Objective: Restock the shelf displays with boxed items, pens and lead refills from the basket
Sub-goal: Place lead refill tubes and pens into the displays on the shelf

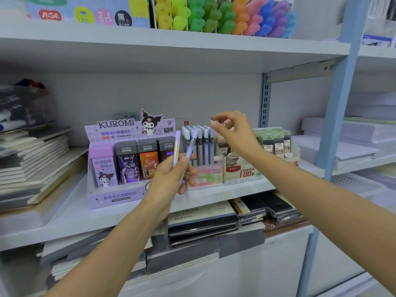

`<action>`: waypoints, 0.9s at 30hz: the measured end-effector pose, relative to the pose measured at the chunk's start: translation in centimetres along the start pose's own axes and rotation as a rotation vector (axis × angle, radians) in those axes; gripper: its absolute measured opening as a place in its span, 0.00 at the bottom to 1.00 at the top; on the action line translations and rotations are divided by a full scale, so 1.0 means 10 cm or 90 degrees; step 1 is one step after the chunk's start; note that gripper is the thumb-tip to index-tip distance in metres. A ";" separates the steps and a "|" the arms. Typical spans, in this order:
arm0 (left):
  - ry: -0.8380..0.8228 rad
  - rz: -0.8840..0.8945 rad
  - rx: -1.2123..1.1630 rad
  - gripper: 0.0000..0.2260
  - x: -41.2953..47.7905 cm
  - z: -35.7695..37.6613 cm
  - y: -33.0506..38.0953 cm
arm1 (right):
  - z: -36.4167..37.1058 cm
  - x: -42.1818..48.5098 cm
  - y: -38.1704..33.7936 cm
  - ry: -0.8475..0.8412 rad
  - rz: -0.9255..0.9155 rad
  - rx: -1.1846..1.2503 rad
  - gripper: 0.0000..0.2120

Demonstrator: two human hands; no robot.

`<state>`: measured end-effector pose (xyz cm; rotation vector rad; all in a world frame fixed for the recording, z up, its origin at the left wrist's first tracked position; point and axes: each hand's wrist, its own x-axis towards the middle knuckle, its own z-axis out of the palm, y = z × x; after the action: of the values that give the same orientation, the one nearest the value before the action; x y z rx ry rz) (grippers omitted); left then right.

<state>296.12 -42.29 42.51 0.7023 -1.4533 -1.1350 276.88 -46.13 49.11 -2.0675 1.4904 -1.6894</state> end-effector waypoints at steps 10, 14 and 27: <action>-0.027 0.025 0.056 0.07 -0.13 0.17 0.03 | -0.08 -0.34 -0.22 -0.171 0.094 0.382 0.08; -0.022 0.020 0.075 0.07 -0.15 0.19 0.06 | -0.09 -0.40 -0.22 -0.203 0.139 0.386 0.04; 0.080 -0.085 0.018 0.07 -0.21 -0.29 0.21 | -0.05 0.02 -0.28 -0.028 0.042 0.192 0.10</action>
<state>299.72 -40.35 43.44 0.8858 -1.3342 -1.1513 278.18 -44.51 51.15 -1.8651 1.1912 -1.7103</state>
